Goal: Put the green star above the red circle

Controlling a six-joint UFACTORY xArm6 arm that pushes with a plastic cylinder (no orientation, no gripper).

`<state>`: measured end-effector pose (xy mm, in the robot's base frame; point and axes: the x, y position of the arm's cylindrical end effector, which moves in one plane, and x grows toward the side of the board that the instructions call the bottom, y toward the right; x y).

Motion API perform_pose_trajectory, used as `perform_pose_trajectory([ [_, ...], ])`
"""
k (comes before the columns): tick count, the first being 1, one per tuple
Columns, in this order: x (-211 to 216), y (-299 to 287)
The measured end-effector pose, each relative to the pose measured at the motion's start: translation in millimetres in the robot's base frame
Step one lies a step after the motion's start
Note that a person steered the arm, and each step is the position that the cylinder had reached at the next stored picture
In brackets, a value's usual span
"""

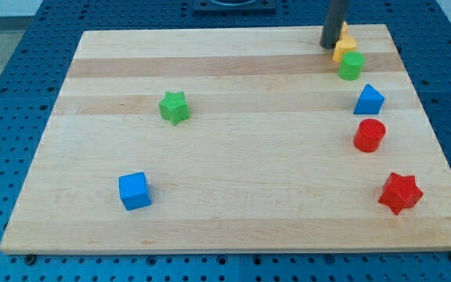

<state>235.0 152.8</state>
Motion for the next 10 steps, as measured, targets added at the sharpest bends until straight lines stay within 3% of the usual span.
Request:
perform_pose_trajectory([
  [1,3,-104],
  [2,34,-226],
  [3,94,-277],
  [4,128,-275],
  [5,196,-209],
  [7,171,-268],
  [8,230,-269],
  [9,255,-219],
  [10,244,-198],
])
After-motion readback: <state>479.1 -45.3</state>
